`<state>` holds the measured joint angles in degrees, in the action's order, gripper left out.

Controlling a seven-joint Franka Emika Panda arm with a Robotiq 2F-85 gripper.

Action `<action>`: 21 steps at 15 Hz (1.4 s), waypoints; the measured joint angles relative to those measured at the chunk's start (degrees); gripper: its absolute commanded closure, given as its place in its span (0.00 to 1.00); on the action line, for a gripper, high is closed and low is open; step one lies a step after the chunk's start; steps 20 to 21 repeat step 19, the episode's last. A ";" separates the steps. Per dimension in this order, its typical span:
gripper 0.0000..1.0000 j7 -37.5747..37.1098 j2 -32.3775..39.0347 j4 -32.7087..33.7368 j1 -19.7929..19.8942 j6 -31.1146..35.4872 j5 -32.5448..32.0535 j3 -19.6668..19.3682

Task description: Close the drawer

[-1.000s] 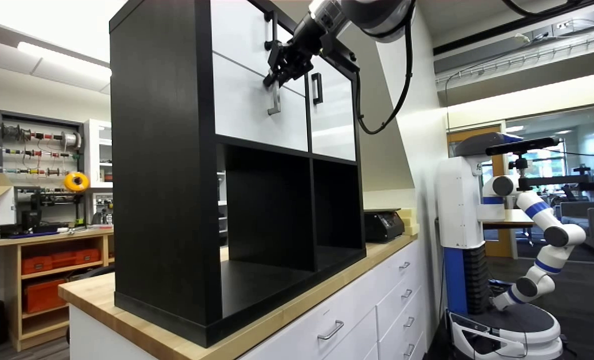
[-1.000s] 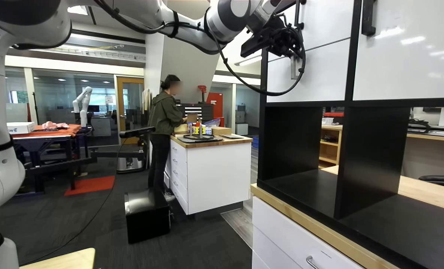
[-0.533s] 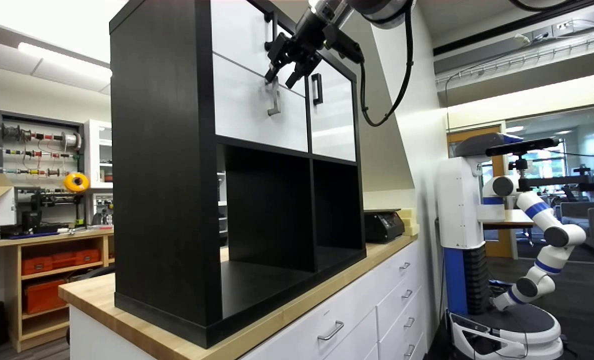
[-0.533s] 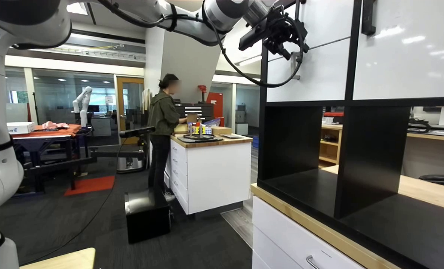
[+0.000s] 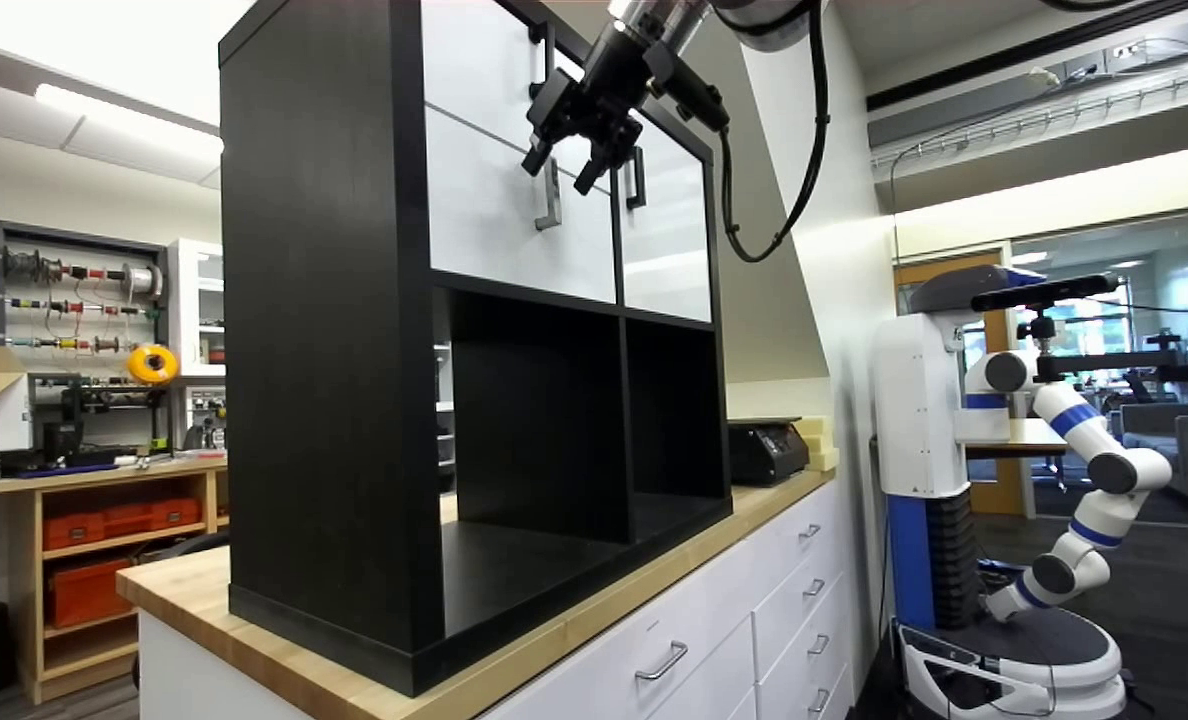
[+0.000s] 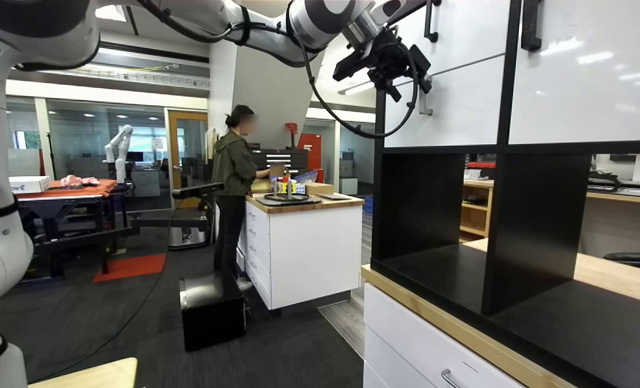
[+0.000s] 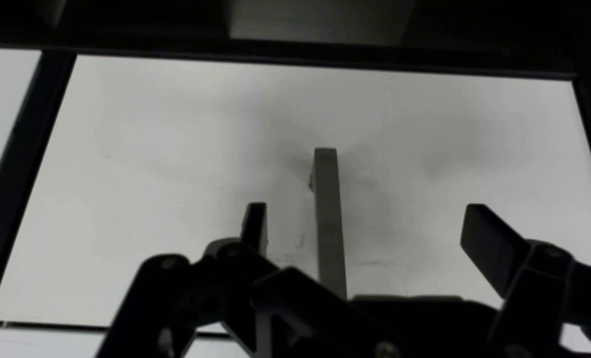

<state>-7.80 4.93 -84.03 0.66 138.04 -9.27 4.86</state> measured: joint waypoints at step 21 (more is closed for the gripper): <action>0.00 0.99 -14.92 -20.41 -0.18 -20.61 6.81 -0.86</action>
